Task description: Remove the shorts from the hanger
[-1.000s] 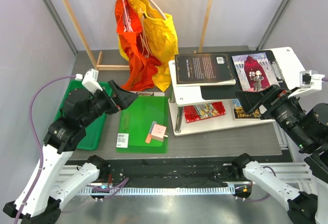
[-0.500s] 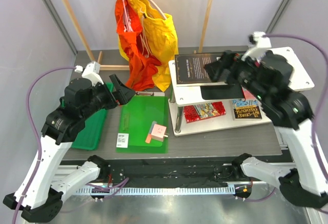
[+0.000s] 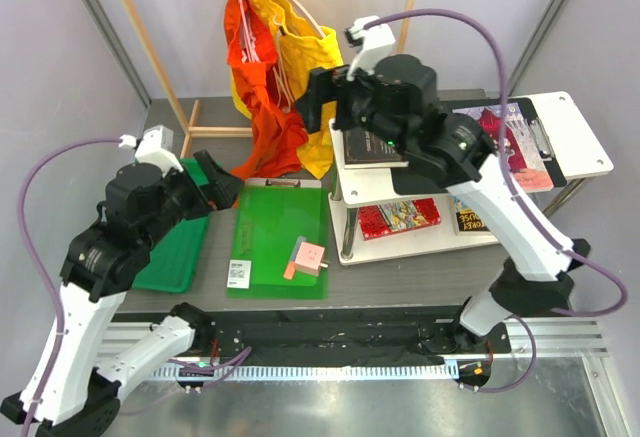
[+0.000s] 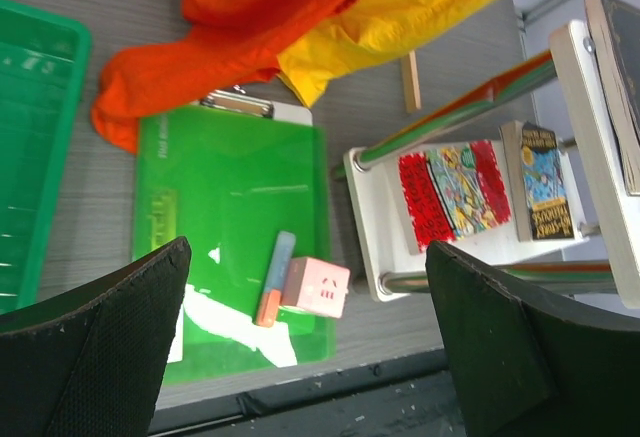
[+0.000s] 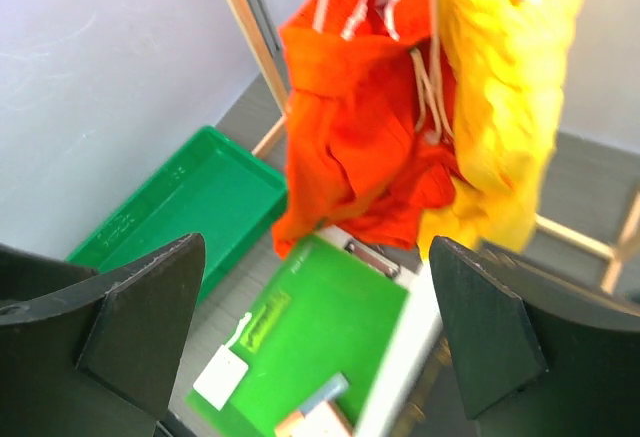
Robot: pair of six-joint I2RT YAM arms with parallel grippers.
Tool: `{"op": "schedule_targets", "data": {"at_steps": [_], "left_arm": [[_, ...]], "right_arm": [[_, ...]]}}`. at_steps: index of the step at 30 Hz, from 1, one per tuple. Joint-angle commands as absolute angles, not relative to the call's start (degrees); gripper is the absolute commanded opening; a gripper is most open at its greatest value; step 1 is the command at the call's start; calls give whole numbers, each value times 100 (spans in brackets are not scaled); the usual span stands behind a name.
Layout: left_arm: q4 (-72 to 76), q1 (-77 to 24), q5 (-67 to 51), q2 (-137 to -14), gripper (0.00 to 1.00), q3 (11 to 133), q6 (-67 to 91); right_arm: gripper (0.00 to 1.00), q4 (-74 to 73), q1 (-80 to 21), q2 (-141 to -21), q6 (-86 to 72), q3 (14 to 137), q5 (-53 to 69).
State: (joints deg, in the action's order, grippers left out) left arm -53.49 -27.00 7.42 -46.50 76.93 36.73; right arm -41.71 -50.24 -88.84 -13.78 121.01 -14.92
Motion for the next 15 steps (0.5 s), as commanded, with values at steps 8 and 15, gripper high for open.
{"op": "schedule_targets", "data": {"at_steps": [8,15], "left_arm": [[-5783,-2707,1731,-3430,99,7814,3577],[-5765,-2707,1442,-2953,98,7392,3964]], "right_arm": [[94,-3403,-5862,-10836,-590,13948,-2320],[83,-2180,-5897,-11320,-168,13544,-2943]]}}
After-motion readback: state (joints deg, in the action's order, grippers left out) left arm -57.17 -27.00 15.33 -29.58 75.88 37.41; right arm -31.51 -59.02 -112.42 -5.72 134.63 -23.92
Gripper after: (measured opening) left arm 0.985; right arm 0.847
